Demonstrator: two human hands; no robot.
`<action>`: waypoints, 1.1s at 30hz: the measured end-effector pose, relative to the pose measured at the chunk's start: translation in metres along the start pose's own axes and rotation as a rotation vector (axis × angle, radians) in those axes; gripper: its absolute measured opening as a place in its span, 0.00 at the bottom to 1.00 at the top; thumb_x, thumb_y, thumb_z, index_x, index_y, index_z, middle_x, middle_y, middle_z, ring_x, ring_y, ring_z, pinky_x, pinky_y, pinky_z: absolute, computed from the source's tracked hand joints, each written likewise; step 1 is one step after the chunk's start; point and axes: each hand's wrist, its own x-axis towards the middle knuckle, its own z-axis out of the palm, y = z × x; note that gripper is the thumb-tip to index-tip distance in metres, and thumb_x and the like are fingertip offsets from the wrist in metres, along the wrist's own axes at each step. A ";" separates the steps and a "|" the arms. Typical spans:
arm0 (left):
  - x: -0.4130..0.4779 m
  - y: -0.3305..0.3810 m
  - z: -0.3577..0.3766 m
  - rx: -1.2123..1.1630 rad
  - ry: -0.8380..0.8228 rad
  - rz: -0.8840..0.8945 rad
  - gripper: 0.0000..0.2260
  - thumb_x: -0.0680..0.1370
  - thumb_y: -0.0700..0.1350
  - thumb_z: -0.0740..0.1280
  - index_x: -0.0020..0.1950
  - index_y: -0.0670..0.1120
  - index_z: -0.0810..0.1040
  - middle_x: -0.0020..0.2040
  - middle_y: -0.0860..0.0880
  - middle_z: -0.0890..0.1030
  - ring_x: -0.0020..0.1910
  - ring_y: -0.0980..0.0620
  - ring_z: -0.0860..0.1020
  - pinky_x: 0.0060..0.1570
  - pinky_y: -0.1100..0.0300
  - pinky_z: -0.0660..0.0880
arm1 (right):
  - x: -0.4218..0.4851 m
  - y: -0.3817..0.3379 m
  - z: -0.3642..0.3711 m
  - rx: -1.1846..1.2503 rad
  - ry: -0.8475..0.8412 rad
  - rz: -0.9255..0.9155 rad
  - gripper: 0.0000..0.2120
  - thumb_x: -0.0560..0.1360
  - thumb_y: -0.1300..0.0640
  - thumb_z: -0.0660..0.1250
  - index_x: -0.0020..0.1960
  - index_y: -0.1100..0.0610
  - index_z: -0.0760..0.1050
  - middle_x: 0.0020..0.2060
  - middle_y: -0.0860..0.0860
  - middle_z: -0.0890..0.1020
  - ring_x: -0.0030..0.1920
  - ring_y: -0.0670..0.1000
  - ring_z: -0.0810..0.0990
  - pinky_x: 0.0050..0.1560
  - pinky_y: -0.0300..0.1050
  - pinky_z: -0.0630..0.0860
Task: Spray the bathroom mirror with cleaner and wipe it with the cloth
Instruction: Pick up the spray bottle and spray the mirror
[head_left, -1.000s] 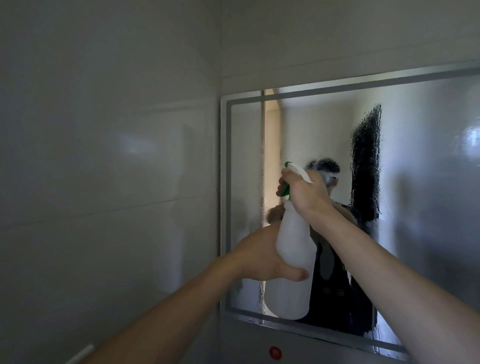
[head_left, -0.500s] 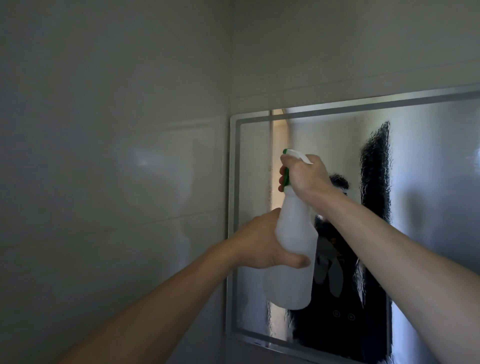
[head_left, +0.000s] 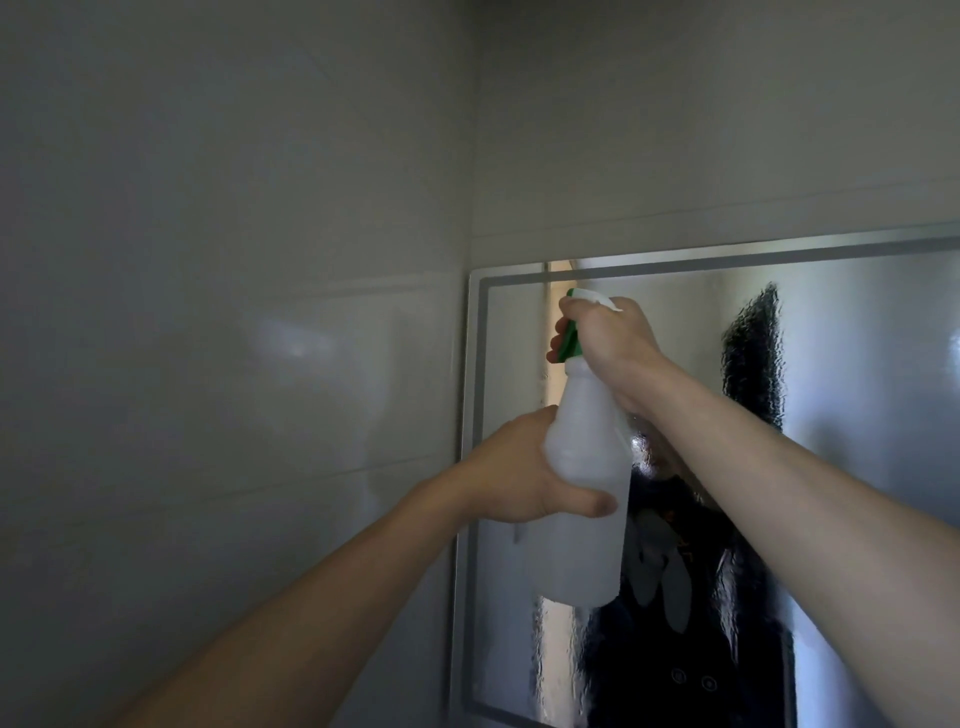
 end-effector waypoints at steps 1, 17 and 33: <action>0.000 0.001 -0.003 -0.005 0.009 -0.004 0.32 0.59 0.62 0.77 0.60 0.54 0.77 0.54 0.54 0.84 0.53 0.52 0.83 0.57 0.46 0.81 | 0.003 -0.002 0.002 -0.001 -0.002 0.012 0.09 0.74 0.55 0.64 0.38 0.59 0.76 0.33 0.55 0.81 0.34 0.55 0.82 0.43 0.48 0.79; 0.013 0.012 0.014 -0.030 -0.058 0.049 0.33 0.60 0.61 0.78 0.63 0.54 0.77 0.57 0.54 0.84 0.56 0.53 0.82 0.58 0.47 0.81 | 0.001 0.007 -0.018 -0.077 0.089 -0.008 0.07 0.73 0.58 0.62 0.40 0.59 0.77 0.33 0.54 0.82 0.34 0.53 0.82 0.43 0.47 0.79; 0.046 0.072 0.099 -0.233 -0.141 0.209 0.26 0.63 0.53 0.83 0.58 0.55 0.79 0.53 0.54 0.86 0.54 0.53 0.85 0.59 0.46 0.82 | -0.022 0.001 -0.131 -0.228 0.192 0.024 0.06 0.76 0.58 0.64 0.41 0.59 0.73 0.29 0.55 0.78 0.31 0.56 0.78 0.39 0.47 0.76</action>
